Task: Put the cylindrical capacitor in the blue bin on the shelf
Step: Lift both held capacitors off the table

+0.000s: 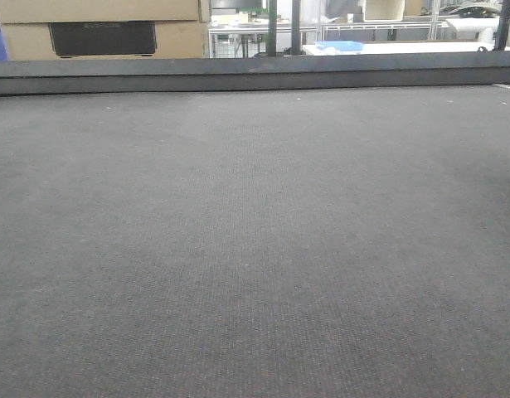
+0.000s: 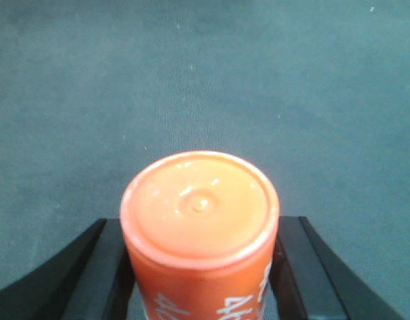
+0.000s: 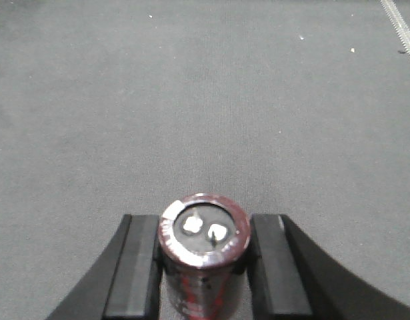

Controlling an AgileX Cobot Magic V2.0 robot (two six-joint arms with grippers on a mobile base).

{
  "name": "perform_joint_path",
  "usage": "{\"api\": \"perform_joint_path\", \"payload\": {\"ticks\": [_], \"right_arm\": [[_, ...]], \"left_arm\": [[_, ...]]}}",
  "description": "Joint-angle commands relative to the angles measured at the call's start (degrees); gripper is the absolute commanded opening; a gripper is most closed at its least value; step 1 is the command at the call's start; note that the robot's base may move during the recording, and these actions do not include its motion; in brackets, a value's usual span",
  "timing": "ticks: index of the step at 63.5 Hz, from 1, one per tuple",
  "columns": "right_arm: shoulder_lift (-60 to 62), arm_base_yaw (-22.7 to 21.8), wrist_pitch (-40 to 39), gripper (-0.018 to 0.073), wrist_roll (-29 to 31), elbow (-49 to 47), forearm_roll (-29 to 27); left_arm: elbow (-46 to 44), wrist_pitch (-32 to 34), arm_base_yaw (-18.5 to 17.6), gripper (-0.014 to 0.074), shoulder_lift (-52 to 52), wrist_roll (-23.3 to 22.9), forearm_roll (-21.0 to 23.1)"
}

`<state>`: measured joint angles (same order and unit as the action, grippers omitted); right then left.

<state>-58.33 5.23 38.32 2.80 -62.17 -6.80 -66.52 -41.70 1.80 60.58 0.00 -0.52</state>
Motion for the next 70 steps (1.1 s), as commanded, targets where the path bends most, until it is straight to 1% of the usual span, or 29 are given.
{"api": "perform_joint_path", "payload": {"ticks": [1, 70], "right_arm": [[1.1, 0.0, -0.4, -0.0160, 0.0, -0.4, 0.7], [1.2, 0.0, -1.5, -0.0162, 0.0, -0.4, 0.7]], "left_arm": [[-0.7, 0.6, -0.3, -0.0111, -1.2, 0.0, 0.0], [-0.7, 0.6, -0.3, -0.0111, -1.2, 0.0, 0.0]]}}
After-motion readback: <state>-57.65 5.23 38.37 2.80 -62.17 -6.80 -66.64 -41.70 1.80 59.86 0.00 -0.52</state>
